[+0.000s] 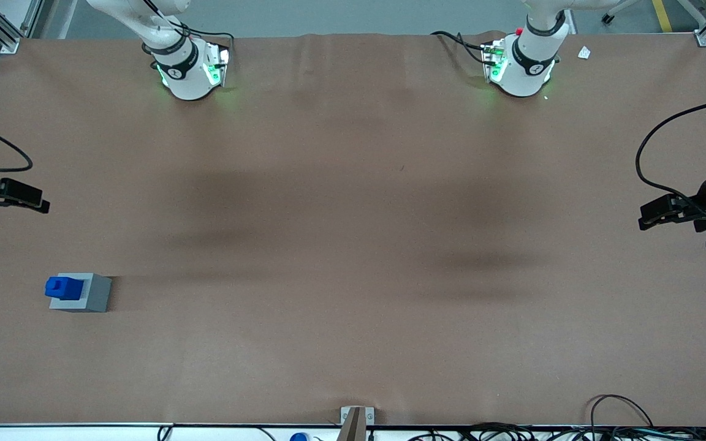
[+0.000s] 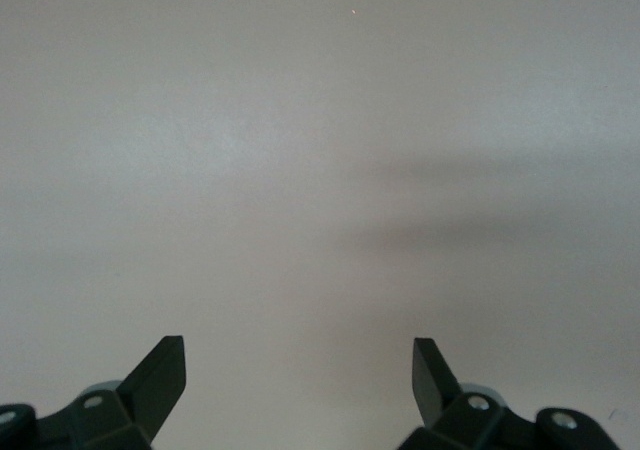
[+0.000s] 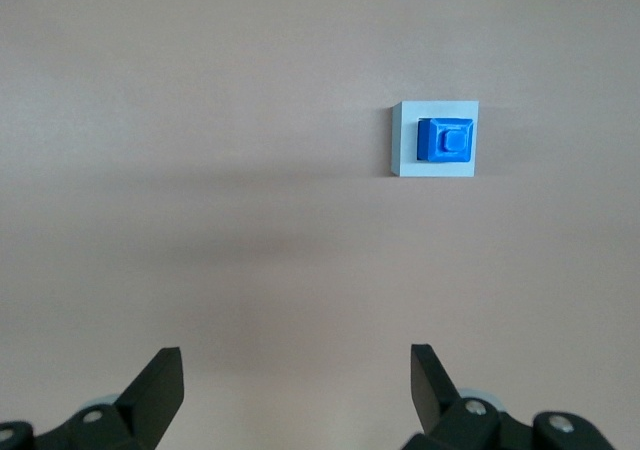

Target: Insert blue part into gray base with right arm

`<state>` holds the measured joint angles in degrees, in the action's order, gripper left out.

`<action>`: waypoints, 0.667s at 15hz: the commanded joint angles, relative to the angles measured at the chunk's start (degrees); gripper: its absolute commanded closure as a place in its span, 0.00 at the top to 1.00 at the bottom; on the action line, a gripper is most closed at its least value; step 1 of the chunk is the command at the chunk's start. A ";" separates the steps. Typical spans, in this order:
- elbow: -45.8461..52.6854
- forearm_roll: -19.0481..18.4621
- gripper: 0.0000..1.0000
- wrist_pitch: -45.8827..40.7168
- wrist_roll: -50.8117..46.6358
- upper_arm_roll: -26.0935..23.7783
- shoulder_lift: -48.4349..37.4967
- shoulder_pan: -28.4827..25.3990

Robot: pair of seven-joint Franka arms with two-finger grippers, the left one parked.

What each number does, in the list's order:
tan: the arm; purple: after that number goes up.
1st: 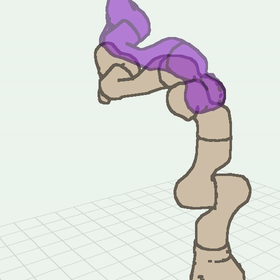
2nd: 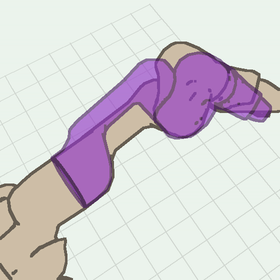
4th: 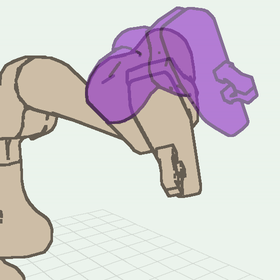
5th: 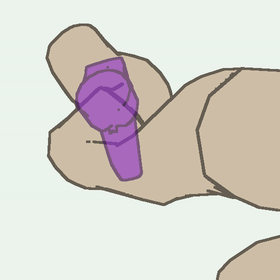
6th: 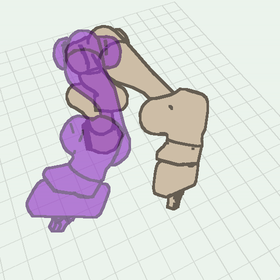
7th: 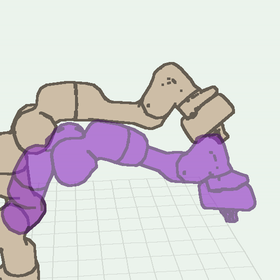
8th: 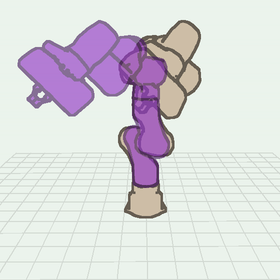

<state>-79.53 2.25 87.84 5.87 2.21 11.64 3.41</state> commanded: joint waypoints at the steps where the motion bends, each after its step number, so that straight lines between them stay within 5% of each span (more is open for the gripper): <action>1: -7.21 0.74 1.00 1.37 -1.04 -0.01 -6.35 -0.51; 10: -21.71 0.56 1.00 0.23 -1.13 -0.01 -23.76 -2.10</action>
<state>-96.21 2.35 87.30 5.78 1.98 -7.28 1.77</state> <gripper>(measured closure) 0.000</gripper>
